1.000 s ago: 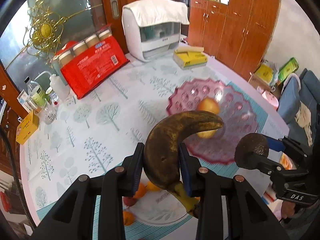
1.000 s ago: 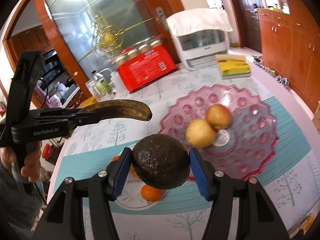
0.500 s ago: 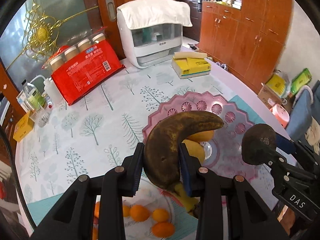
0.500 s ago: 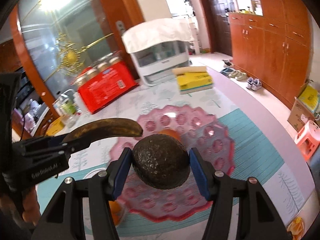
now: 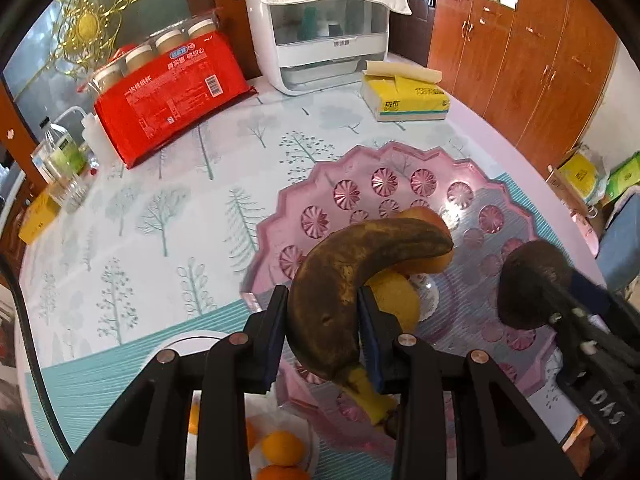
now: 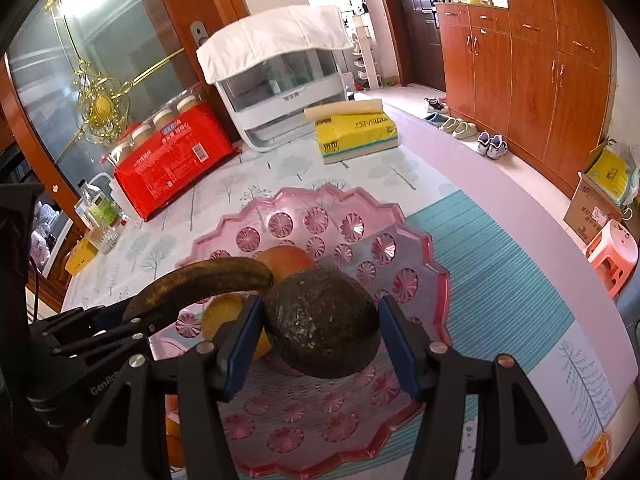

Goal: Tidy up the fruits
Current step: 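Carry the banana with the left tool over the pink bowl while the right tool carries the avocado, then lower the banana into the bowl and open the left tool while the right tool releases the avocado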

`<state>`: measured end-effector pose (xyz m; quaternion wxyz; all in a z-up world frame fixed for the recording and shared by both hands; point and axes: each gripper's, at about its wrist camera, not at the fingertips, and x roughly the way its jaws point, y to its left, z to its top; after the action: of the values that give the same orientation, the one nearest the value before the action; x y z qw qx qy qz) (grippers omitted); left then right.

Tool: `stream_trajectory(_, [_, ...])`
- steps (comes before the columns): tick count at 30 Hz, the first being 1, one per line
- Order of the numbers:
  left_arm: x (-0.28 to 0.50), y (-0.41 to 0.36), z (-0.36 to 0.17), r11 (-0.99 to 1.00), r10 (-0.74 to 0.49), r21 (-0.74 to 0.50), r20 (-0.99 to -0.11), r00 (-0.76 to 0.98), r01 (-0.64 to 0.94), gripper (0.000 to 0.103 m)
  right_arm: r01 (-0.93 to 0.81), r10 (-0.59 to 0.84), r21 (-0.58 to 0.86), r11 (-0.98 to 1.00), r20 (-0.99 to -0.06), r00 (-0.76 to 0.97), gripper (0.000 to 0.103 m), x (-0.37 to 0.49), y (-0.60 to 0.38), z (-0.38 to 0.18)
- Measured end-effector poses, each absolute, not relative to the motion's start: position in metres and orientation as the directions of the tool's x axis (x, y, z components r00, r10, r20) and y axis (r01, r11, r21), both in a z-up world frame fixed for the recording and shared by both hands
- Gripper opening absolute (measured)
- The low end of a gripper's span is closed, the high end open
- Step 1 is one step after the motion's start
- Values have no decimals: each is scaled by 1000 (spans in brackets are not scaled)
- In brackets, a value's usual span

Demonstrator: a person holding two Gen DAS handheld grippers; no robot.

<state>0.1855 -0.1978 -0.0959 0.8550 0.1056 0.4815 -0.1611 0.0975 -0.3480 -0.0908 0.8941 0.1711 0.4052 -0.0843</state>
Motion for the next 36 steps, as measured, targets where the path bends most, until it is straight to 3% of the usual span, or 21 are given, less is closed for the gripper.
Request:
stream_trajectory(24, [175,-209,-116,911,-112,90,-885,452,402,36,228,-10,158,961,-801,598,60,108,-328,-120])
stream_trajectory(29, [175,-204,-116,918,-81,112,-887,455,381,56,234,-42,134,963,-782,622,61,106,-327,-112])
stream_trajectory(36, [176,-195,-112,927,-63,121,-882,468,354,77,242,-25,164,956,-778,628,62,103,-331,-110])
